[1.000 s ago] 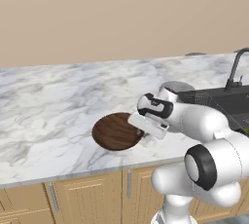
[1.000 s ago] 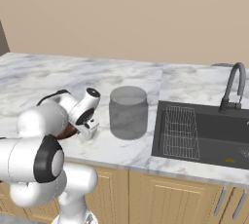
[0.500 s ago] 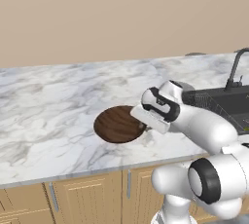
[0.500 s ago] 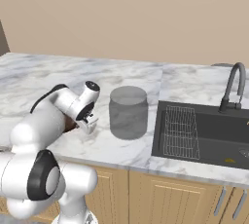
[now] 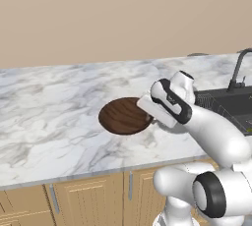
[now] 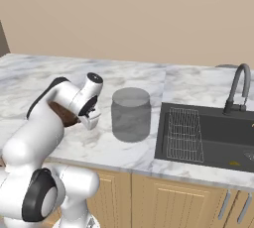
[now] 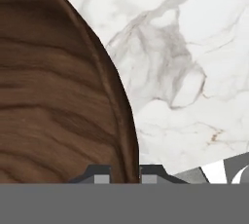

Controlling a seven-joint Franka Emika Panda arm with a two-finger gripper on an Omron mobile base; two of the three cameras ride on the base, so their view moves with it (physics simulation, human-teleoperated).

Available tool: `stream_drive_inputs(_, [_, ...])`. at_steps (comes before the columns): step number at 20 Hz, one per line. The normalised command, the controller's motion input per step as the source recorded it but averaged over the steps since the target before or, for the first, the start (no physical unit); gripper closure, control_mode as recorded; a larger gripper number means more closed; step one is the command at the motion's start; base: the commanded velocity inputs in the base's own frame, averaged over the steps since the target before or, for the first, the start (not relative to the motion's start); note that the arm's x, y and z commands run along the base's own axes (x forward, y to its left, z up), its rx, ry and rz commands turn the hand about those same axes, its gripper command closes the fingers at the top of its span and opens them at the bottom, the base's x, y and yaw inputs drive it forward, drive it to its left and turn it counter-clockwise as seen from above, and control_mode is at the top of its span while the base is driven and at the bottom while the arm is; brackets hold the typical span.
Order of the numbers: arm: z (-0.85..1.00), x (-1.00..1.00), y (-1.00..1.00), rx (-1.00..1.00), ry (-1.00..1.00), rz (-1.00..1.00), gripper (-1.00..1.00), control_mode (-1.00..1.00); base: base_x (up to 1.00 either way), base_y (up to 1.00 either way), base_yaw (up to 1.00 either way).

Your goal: Pick the jar and bowl and place them in the sink. Then turn on the water.

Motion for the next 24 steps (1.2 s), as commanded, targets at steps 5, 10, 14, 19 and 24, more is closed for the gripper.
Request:
stream_drive_inputs(5, [0.57, -0.11, -0.05, 0.03, -0.01, -0.04, 1.0, -1.0, 0.0, 0.0, 0.0])
stream_drive_inputs(10, [0.53, -0.26, -0.15, 0.04, -0.01, -0.03, 1.0, -1.0, 0.0, 0.0, 0.0])
stream_drive_inputs(14, [0.28, -0.35, -0.2, 0.04, -0.04, -0.01, 1.0, -1.0, 0.0, 0.0, 0.0])
stream_drive_inputs(19, [0.0, -0.06, 0.0, 0.0, 0.0, 0.0, 1.0, -1.0, 0.0, 0.0, 0.0])
stream_drive_inputs(24, [0.0, -0.12, -0.06, 0.02, -0.05, 0.0, 1.0, 1.0, -0.1, -0.06, 0.0])
